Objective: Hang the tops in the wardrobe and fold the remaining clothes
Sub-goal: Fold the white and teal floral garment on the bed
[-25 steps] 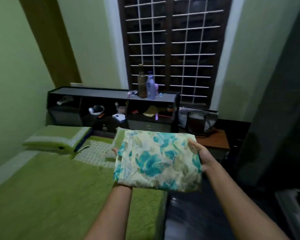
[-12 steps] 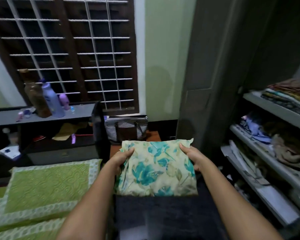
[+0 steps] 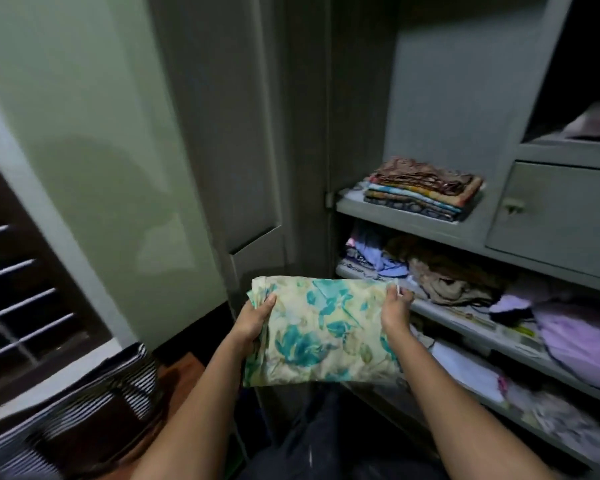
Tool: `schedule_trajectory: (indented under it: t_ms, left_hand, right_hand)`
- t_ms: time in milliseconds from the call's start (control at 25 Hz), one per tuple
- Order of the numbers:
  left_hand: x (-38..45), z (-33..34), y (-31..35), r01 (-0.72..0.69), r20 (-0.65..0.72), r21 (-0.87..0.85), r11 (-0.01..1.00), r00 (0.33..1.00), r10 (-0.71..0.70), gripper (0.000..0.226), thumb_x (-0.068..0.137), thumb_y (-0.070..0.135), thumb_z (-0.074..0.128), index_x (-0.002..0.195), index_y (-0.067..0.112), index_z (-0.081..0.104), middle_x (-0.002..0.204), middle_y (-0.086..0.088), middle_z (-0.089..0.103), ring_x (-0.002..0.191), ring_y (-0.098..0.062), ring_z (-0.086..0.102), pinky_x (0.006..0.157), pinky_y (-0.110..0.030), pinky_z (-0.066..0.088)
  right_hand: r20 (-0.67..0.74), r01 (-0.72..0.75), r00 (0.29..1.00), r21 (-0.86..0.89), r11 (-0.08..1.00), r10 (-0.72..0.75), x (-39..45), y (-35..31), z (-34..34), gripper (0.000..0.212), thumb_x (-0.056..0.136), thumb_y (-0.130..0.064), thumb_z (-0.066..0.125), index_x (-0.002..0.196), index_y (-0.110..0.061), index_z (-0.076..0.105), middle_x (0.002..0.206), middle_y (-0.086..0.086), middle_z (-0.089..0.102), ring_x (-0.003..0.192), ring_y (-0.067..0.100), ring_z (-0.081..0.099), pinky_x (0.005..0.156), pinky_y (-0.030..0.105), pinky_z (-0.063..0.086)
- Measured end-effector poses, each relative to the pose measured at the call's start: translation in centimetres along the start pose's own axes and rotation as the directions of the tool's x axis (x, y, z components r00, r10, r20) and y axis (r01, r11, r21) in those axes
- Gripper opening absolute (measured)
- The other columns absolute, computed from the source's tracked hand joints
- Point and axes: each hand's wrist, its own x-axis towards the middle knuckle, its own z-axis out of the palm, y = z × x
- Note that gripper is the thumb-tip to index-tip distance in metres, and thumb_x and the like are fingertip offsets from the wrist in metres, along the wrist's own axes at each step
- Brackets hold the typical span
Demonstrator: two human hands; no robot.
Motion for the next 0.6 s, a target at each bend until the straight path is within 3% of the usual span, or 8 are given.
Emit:
schedule_trajectory:
  t_ms: [80, 160, 200, 280, 400, 480, 560, 600]
  left_hand:
    - [4.3, 3.2, 0.9, -0.018, 0.068, -0.03, 0.999, 0.997, 0.021, 0.028, 0.094, 0.027, 0.058, 0.115, 0.008, 0.059, 0.102, -0.015, 0.071, 0.087, -0.029, 0.07, 0.071, -0.039, 0.059]
    - [8.4, 6.4, 1.8, -0.019, 0.132, -0.061, 0.998, 0.991, 0.027, 0.03, 0.094, 0.026, 0.059, 0.119, 0.009, 0.058, 0.105, -0.016, 0.071, 0.094, -0.033, 0.069, 0.079, -0.046, 0.057]
    - [10.6, 8.2, 2.4, -0.032, 0.156, -0.069, 0.997, 0.987, 0.042, 0.03, 0.094, 0.025, 0.059, 0.118, 0.009, 0.058, 0.106, -0.016, 0.07, 0.095, -0.034, 0.069, 0.082, -0.049, 0.056]
    - [14.5, 11.4, 3.9, -0.065, 0.184, -0.088, 0.994, 0.98, 0.08, 0.025, 0.094, 0.023, 0.059, 0.114, 0.01, 0.06, 0.105, -0.016, 0.071, 0.095, -0.033, 0.069, 0.085, -0.05, 0.054]
    - [20.3, 16.0, 7.6, -0.145, 0.202, -0.067, 0.987, 0.967, 0.156, 0.027, 0.091, 0.027, 0.062, 0.113, 0.011, 0.062, 0.109, -0.015, 0.07, 0.097, -0.031, 0.068, 0.09, -0.051, 0.052]
    - [23.6, 18.9, 11.1, -0.205, 0.196, -0.073, 0.976, 0.957, 0.215, 0.029, 0.091, 0.027, 0.063, 0.114, 0.01, 0.062, 0.111, -0.016, 0.068, 0.099, -0.031, 0.067, 0.091, -0.05, 0.052]
    - [26.2, 21.6, 15.1, -0.282, 0.186, -0.077, 0.956, 0.938, 0.291, 0.03, 0.091, 0.025, 0.063, 0.115, 0.007, 0.062, 0.109, -0.016, 0.069, 0.099, -0.031, 0.067, 0.089, -0.048, 0.054]
    - [27.7, 22.9, 17.0, -0.338, 0.2, -0.072, 0.939, 0.917, 0.345, 0.031, 0.09, 0.024, 0.064, 0.115, 0.005, 0.062, 0.108, -0.016, 0.069, 0.098, -0.03, 0.067, 0.087, -0.045, 0.055]
  right_hand:
    - [-0.154, 0.013, 0.988, -0.018, 1.0, -0.015, 4.0, -0.4, -1.1, 0.015, 0.101, -0.018, 0.04, 0.113, -0.013, 0.033, 0.091, 0.014, 0.055, 0.083, 0.031, 0.05, 0.07, 0.034, 0.033]
    - [-0.222, 0.044, 0.974, -0.032, 0.999, -0.05, 7.5, -1.4, -1.9, 0.006, 0.099, -0.015, 0.041, 0.102, -0.014, 0.036, 0.077, 0.008, 0.051, 0.083, 0.032, 0.053, 0.068, 0.034, 0.034]
    - [-0.228, 0.053, 0.972, -0.039, 0.998, -0.061, 9.9, -1.9, -2.1, 0.011, 0.1, -0.022, 0.041, 0.101, -0.011, 0.045, 0.079, 0.01, 0.054, 0.085, 0.032, 0.055, 0.069, 0.035, 0.036]
    - [-0.253, 0.028, 0.967, -0.055, 0.998, -0.041, 13.2, -3.9, -2.9, 0.047, 0.1, -0.046, 0.036, 0.089, -0.007, 0.059, 0.083, 0.013, 0.059, 0.082, 0.031, 0.057, 0.068, 0.035, 0.039]
    - [-0.239, 0.083, 0.967, -0.044, 0.996, -0.091, 17.1, -9.0, -3.4, 0.064, 0.084, -0.074, 0.035, 0.063, -0.015, 0.045, 0.061, -0.001, 0.045, 0.056, 0.018, 0.043, 0.052, 0.03, 0.028]
    - [-0.161, 0.278, 0.943, -0.094, 0.956, -0.29, 19.4, -12.7, -3.6, 0.053, 0.079, -0.073, 0.049, 0.074, -0.02, 0.054, 0.07, -0.004, 0.055, 0.065, 0.016, 0.053, 0.058, 0.027, 0.036]
    - [-0.168, 0.45, 0.864, -0.166, 0.877, -0.475, 22.2, -16.0, -4.2, 0.031, 0.083, -0.046, 0.068, 0.096, -0.018, 0.062, 0.09, -0.004, 0.064, 0.083, 0.016, 0.06, 0.07, 0.024, 0.041]
    - [-0.21, 0.504, 0.81, -0.228, 0.833, -0.548, 23.6, -17.9, -4.5, 0.03, 0.083, -0.037, 0.07, 0.102, -0.014, 0.062, 0.095, -0.002, 0.064, 0.088, 0.017, 0.06, 0.072, 0.023, 0.041]
